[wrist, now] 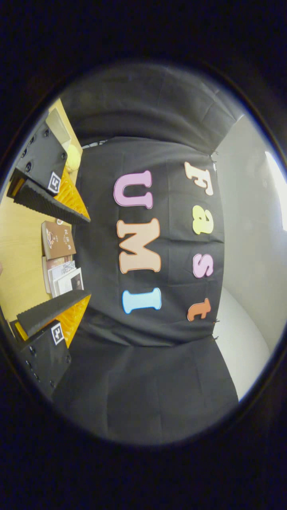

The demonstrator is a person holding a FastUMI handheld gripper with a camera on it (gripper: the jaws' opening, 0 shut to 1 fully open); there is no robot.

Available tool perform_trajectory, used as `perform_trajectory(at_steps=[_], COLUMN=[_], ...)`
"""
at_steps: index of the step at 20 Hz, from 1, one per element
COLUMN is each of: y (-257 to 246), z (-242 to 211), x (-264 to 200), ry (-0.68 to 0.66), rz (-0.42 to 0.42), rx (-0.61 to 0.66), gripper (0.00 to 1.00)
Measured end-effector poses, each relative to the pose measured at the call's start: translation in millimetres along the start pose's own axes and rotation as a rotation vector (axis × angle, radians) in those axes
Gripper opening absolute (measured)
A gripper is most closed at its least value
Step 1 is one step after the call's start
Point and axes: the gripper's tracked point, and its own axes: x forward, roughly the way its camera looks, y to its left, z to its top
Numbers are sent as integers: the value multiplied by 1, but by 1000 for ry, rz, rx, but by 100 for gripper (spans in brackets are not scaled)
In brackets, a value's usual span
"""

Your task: Open the storage box then place both shoes into the box .Put the left shoe in first, then the right shoe, with the right side of both shoes facing outward in a uniform manner.

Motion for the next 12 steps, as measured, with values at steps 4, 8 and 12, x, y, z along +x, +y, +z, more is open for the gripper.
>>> perform_trajectory(at_steps=[4, 8, 12], y=[-2, -5, -7], z=[-5, -7, -4], x=[-1, -2, -4], ry=[-2, -11, -15], rz=[-7, -11, -18], rx=[-10, -9, -6], gripper=[100, 100, 100])
